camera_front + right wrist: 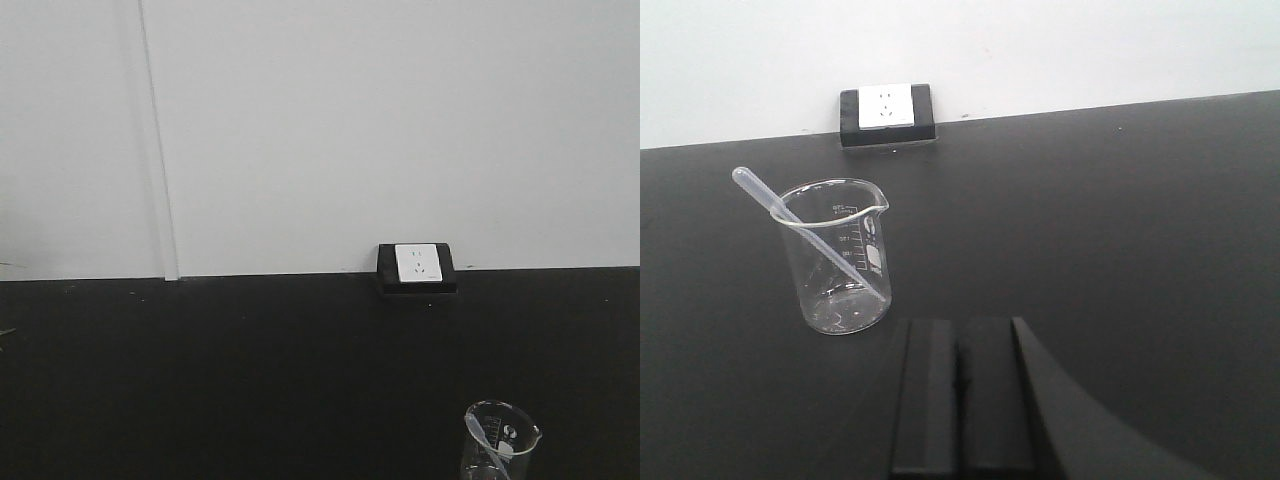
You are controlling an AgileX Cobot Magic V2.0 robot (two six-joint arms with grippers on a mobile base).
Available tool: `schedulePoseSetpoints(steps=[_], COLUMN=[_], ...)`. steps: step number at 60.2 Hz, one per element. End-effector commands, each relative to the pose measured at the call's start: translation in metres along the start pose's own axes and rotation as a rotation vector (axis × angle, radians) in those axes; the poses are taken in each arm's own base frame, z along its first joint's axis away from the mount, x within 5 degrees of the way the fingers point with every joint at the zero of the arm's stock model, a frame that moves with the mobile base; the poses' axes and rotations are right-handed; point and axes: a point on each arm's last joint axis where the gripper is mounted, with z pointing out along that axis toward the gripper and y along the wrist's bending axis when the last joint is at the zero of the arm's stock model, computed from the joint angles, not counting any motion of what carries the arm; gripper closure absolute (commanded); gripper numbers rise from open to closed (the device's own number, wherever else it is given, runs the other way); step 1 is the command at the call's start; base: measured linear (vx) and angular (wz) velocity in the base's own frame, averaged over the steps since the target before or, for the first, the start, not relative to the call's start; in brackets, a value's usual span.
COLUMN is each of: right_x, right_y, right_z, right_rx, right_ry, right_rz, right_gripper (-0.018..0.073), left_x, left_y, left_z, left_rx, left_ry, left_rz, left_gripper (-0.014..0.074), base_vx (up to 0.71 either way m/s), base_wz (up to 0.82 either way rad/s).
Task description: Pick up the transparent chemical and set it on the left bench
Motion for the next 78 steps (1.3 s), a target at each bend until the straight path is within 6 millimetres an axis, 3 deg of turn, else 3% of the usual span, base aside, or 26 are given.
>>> schedulePoseSetpoints(steps=[1,38,43,66,78], right_x=[-0.005,-0.005,-0.007,-0.021,-0.051], right_y=[0.0,0.0,-0.001,0.001,0.004], right_z=[0.0,0.0,0.0,-0.003,-0.015], right_rx=[0.004,0.004,0.015,0.013,-0.001], right_ry=[-0.079,-0.079,-0.095,-0.258,-0.557], right_rz=[-0.013,-0.015,-0.111,-0.159,-0.16], right_gripper=[0.0566,0.0566,0.0566,0.0566,0.0566], left_x=[-0.003,-0.003,-0.003,-0.003,-0.003], left_y=[0.0,0.0,0.0,0.0,0.0], left_z=[-0.001,-0.001,-0.001,-0.001,-0.001], left_rx=[-0.002,-0.002,-0.002,-0.002,-0.002], left_ry=[-0.081,-0.081,-0.081,-0.081,-0.081], left_rz=[-0.009,-0.009,-0.009,-0.009,-0.009], left_gripper=[0.06,0.06,0.06,0.06,0.06], base_vx=[0.0,0.0,0.0,0.0,0.0], base_wz=[0.0,0.0,0.0,0.0,0.0])
